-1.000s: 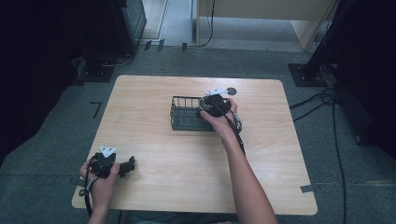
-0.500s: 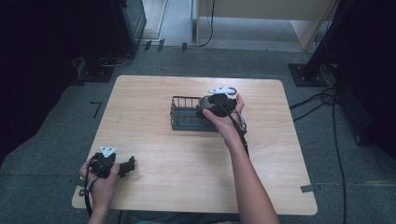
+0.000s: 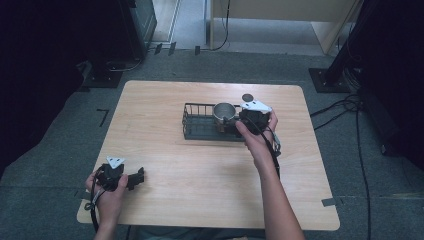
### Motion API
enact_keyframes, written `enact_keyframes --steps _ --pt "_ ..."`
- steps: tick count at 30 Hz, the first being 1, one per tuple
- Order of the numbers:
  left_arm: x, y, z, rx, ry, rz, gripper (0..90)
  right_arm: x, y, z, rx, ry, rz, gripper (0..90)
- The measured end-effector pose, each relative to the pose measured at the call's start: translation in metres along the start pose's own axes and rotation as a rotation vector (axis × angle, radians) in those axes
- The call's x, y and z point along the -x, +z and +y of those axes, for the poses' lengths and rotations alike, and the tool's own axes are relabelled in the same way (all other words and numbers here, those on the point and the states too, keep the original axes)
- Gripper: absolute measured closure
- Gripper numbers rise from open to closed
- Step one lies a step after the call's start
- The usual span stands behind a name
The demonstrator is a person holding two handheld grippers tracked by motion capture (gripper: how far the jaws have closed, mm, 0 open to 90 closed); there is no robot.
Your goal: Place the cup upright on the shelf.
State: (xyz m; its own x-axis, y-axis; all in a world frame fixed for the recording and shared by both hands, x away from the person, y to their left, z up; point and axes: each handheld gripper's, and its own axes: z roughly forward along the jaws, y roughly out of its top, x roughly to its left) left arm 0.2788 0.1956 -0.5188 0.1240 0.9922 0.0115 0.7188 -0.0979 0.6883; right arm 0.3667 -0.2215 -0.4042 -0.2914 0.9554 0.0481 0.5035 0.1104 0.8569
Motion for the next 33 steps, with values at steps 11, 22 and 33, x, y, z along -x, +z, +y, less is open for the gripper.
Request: enact_keyframes --steps 11,22,33 --pt "0.0 0.0 0.0 0.0 0.0 0.0 0.0 0.032 -0.03 -0.034 0.009 0.051 -0.06 0.0" --pt "0.0 0.0 0.0 -0.001 0.002 0.0 0.0 0.065 -0.049 -0.073 -0.01 0.102 -0.121 0.0" --pt "0.0 0.0 0.0 -0.001 0.003 0.001 0.0 0.097 -0.07 -0.121 -0.057 0.161 -0.195 0.0"
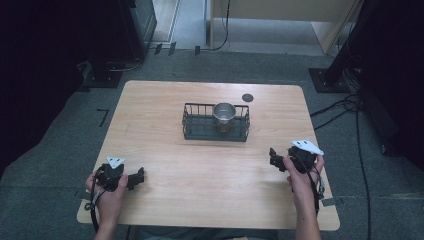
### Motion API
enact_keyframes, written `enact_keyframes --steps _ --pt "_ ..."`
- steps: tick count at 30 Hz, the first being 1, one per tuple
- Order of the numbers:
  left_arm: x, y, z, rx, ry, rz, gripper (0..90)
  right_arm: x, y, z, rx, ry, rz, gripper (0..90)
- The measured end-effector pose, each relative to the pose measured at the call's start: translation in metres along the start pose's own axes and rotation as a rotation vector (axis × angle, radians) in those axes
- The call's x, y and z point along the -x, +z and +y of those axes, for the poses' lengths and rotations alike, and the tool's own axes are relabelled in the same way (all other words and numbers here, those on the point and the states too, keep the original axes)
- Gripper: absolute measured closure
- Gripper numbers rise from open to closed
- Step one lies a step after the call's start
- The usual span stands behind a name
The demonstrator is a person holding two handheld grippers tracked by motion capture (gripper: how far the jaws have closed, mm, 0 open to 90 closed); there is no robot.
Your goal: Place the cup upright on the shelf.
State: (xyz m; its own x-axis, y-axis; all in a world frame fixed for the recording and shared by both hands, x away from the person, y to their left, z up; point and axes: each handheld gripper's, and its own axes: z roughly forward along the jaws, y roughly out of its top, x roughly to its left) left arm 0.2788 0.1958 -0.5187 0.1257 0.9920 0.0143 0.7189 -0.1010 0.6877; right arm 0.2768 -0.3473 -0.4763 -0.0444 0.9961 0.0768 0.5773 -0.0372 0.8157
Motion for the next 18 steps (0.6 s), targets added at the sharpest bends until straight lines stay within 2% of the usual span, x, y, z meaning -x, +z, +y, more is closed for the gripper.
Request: enact_keyframes --steps 9,18 --pt "0.0 0.0 0.0 0.0 -0.002 0.0 0.0 0.031 -0.01 -0.03 -0.047 0.033 -0.073 0.0" --pt "0.0 0.0 0.0 0.0 -0.001 0.0 0.0 0.046 -0.014 -0.053 -0.099 0.035 -0.108 0.0"
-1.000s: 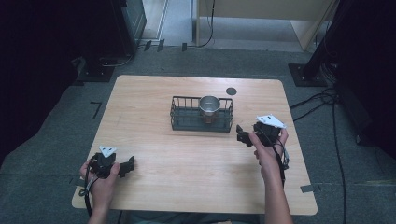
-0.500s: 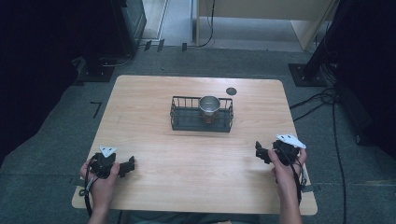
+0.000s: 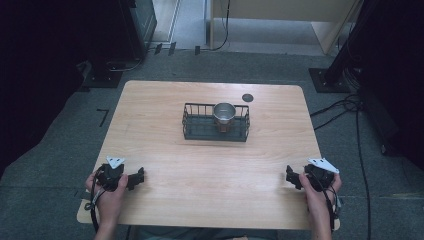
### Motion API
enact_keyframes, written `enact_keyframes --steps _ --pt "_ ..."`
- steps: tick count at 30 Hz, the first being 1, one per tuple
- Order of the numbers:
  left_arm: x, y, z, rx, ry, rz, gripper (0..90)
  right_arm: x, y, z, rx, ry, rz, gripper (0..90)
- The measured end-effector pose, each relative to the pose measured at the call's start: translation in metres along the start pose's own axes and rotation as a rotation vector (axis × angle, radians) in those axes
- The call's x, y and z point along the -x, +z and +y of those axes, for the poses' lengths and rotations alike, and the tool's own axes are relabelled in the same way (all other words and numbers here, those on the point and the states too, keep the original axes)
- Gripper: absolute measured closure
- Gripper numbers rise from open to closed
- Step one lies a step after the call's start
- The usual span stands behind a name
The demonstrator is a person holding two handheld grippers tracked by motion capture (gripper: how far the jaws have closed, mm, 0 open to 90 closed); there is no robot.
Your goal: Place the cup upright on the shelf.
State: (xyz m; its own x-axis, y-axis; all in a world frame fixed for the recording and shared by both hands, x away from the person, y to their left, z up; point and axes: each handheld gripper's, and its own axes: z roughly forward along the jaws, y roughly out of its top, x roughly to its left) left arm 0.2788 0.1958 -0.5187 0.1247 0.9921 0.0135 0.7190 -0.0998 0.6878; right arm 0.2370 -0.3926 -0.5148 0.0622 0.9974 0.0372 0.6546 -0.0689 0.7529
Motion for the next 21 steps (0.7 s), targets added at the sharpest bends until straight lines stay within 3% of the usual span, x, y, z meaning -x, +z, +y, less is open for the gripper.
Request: enact_keyframes --steps 6,21 --pt "0.0 0.0 0.0 0.0 0.0 0.0 0.0 0.009 0.0 -0.017 -0.055 0.0 -0.011 0.0" --pt "0.0 0.0 0.0 0.0 0.0 0.0 0.0 0.019 -0.013 -0.028 -0.06 -0.024 0.016 0.0"
